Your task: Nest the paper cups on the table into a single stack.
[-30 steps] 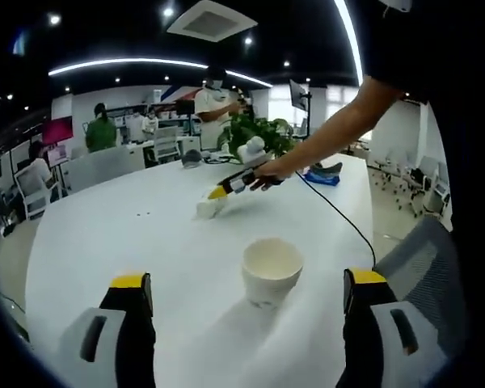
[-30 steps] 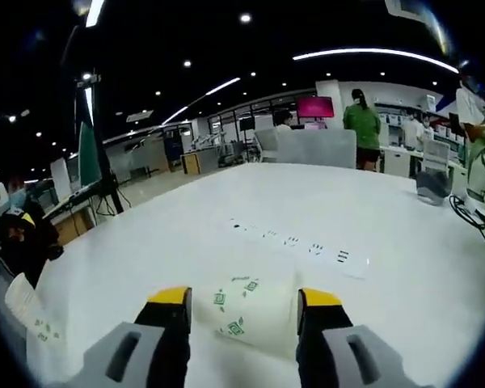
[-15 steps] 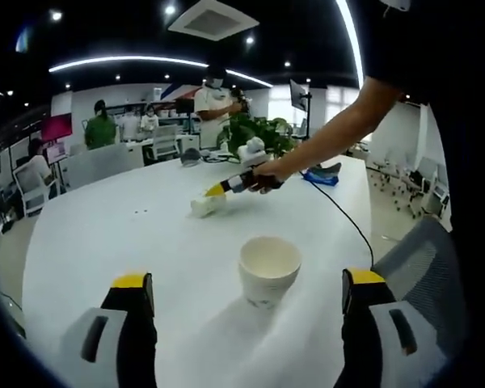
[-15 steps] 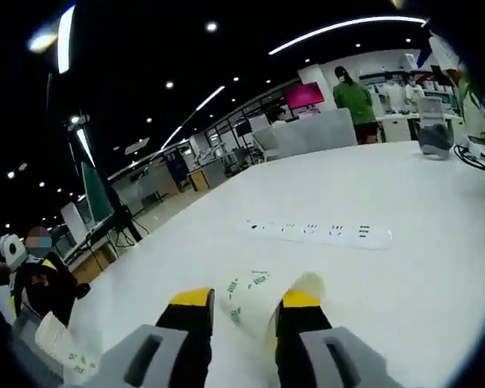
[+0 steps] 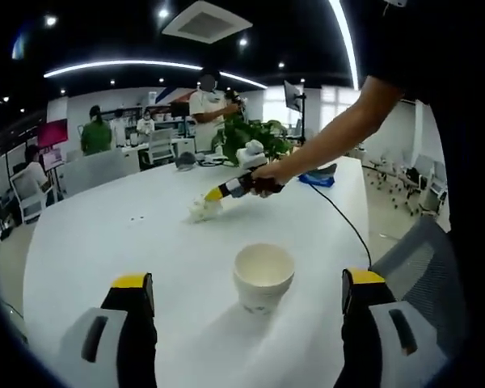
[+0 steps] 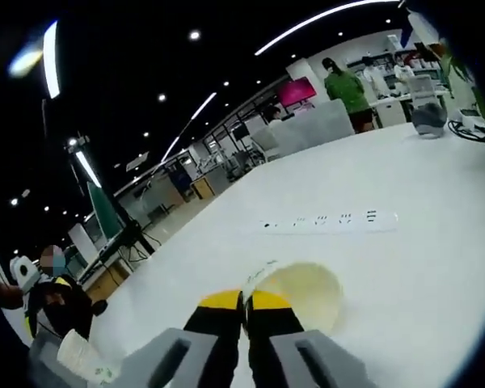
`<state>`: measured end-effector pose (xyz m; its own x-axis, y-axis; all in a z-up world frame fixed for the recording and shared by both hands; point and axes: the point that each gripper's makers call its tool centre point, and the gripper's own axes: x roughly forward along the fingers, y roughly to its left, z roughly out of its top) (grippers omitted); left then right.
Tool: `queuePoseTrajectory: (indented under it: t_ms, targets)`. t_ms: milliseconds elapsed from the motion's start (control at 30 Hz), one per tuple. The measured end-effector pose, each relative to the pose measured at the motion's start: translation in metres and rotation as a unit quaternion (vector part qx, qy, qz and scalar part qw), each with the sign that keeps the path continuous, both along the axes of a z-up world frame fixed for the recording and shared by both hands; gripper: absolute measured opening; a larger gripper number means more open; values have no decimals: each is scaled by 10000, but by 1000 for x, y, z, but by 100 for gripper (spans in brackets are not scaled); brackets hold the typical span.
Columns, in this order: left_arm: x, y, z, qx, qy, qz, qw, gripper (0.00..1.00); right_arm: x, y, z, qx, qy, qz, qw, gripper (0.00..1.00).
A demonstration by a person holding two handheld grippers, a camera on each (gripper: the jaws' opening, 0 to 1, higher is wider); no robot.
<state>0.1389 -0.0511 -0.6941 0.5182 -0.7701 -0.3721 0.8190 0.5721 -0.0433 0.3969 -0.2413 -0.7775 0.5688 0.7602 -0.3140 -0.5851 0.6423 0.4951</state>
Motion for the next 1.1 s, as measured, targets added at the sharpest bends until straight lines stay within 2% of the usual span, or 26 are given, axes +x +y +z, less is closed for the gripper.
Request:
queuePoseTrajectory:
  t_ms: [167,333,533,733,933,1100]
  targets:
    - [-4,1,2,-25,-29,5,10000,96,-10,3,17,-31,-121,35,9999,0]
    - [-8,1,4,-187,47,31,9998,99,-22,5,35,-117,-274,93,9995,0]
    - [-14,3,4,-211,65,11,9998,99,-45,8,56,-344,-426,217,9983,0]
    - [-17,9,6,-362,38,43,9993,99,-79,19,77,-643,-603,529,9947,0]
    - [-27,9,5,-309,-29,-29,9995,99,-115,33,107,-701,-818,773,9912,0]
    - [-32,8,3,-305,-34,-50,9995,99,-143,41,122,-688,-916,919,9892,0]
